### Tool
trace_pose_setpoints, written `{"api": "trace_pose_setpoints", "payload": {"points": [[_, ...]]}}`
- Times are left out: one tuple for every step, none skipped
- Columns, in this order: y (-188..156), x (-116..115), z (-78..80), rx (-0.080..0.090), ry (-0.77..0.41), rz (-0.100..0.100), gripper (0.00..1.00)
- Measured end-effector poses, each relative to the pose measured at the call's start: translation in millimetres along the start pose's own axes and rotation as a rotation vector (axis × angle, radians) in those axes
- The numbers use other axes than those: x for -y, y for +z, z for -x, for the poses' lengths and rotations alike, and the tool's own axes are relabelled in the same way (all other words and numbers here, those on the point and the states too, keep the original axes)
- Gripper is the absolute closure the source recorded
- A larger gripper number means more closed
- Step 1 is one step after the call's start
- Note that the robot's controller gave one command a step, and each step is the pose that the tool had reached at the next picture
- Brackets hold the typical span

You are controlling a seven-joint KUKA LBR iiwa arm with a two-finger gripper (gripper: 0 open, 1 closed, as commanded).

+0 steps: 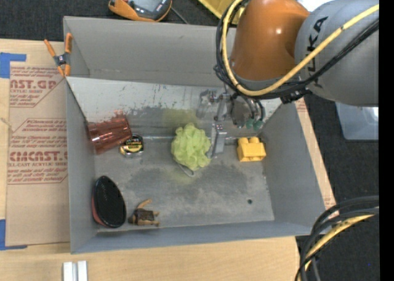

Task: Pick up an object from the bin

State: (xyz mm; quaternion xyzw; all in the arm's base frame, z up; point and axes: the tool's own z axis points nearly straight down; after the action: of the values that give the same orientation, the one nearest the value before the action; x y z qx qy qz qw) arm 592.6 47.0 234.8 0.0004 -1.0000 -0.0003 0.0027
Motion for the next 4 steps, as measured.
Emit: {"api": "trace_pose_setpoints", "payload": {"points": [[-5, 0, 1.3, 0.008, 0.001, 0.001, 0.0], [156, 16, -7.6, 0.023, 0.055, 0.004, 0.0], [73, 5, -9.4, 0.026, 0.031, 0.003, 0.0], [169, 14, -9.2, 0.019, 0.052, 0.004, 0.0]]}}
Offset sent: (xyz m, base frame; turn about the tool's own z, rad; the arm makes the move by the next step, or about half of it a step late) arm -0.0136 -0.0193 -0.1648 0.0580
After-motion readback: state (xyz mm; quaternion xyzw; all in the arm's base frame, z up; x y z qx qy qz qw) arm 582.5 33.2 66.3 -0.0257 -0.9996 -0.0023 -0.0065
